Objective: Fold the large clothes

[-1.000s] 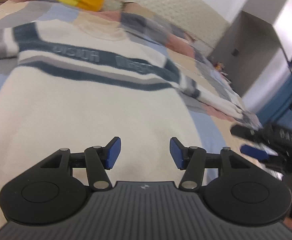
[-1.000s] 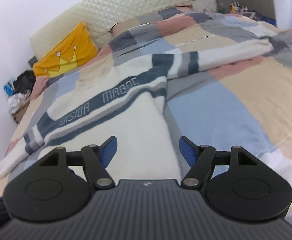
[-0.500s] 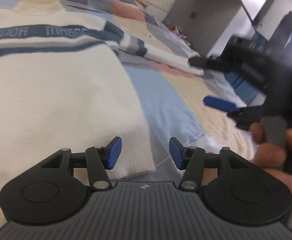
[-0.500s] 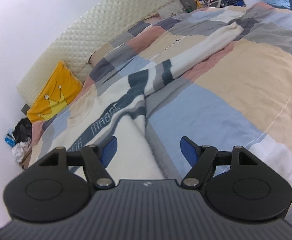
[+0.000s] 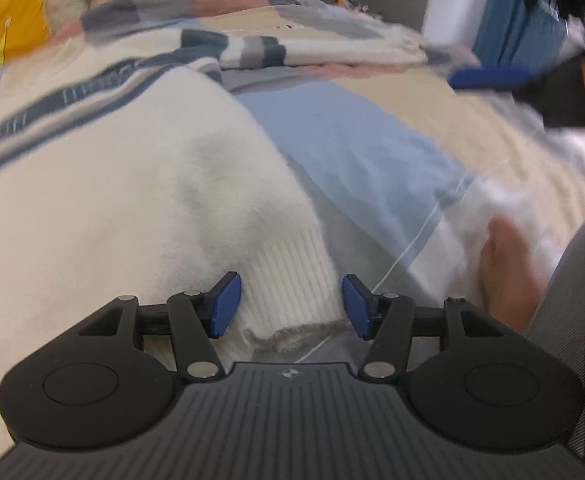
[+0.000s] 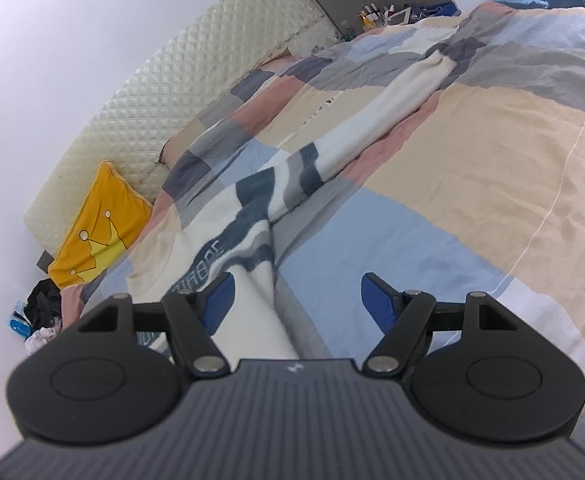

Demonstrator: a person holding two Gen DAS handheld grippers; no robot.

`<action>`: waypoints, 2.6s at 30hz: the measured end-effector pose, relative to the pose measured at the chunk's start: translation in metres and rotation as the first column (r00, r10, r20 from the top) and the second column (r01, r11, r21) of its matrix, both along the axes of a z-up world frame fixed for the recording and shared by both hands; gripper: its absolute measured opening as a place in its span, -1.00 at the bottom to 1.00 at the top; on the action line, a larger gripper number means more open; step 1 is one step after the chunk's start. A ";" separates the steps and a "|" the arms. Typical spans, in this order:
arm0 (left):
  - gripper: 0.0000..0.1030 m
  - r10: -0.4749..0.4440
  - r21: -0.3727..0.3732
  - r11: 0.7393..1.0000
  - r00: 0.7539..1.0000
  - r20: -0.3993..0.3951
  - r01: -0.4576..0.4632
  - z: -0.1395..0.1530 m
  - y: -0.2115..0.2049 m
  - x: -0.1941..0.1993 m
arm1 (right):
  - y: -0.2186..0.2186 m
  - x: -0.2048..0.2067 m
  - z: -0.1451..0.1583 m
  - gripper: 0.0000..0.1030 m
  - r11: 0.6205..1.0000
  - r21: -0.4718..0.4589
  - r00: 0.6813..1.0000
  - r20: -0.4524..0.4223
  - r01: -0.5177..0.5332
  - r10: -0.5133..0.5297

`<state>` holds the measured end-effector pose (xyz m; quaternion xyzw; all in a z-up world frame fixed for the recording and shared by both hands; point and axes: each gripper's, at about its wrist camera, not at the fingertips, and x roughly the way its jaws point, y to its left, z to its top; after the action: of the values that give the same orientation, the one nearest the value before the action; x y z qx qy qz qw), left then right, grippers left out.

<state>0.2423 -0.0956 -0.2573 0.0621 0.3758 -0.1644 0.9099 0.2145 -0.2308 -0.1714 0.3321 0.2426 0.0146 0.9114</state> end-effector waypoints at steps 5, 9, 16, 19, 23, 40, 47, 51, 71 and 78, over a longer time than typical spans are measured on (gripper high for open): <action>-0.46 0.015 0.048 0.999 0.999 0.030 -0.017 0.003 0.000 -0.005 | 0.002 0.003 -0.001 0.42 1.000 -0.005 1.000 -0.016 -0.006 0.006; -0.54 0.054 -0.128 0.990 0.999 0.000 -0.054 0.024 0.032 -0.009 | 0.002 0.004 -0.003 0.42 1.000 -0.001 1.000 -0.025 -0.017 0.017; -0.55 0.179 -0.561 0.802 0.979 -0.101 -0.205 0.060 0.121 -0.016 | 0.010 0.012 -0.010 0.42 0.996 0.014 0.993 -0.076 -0.092 0.092; -0.55 0.259 -0.680 0.670 0.953 -0.160 -0.296 0.064 0.162 -0.019 | 0.016 0.015 -0.013 0.42 0.992 0.015 0.987 -0.094 -0.126 0.127; -0.55 0.338 -0.740 0.530 0.904 -0.263 -0.414 0.054 0.204 -0.015 | 0.024 0.017 -0.016 0.42 0.982 0.023 0.976 -0.114 -0.186 0.187; -0.53 0.449 -0.711 0.334 0.768 -0.457 -0.619 0.019 0.246 -0.009 | 0.096 0.040 -0.073 0.07 0.729 0.543 0.800 -0.160 -0.417 0.578; -0.53 0.482 -0.702 0.293 0.734 -0.478 -0.649 0.015 0.256 -0.015 | 0.124 0.043 -0.080 0.04 0.731 0.562 0.798 -0.193 -0.388 0.572; -0.53 0.492 -0.698 0.278 0.722 -0.487 -0.660 0.013 0.260 -0.018 | 0.131 0.046 -0.080 0.04 0.726 0.559 0.796 -0.180 -0.400 0.577; -0.53 0.463 -0.703 0.429 0.806 -0.368 -0.567 0.035 0.239 -0.020 | 0.129 0.046 -0.034 -0.79 0.790 0.367 0.804 -0.160 -0.490 0.573; -0.53 0.297 -0.742 0.518 0.903 -0.312 -0.427 0.043 0.210 -0.018 | 0.088 0.033 0.031 -0.81 0.864 0.216 0.851 -0.181 -0.455 0.493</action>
<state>0.2244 0.1145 -0.2142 -0.4410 0.3323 -0.1246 0.8244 0.2471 -0.1429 -0.1402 0.3356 0.4192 0.2209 0.8141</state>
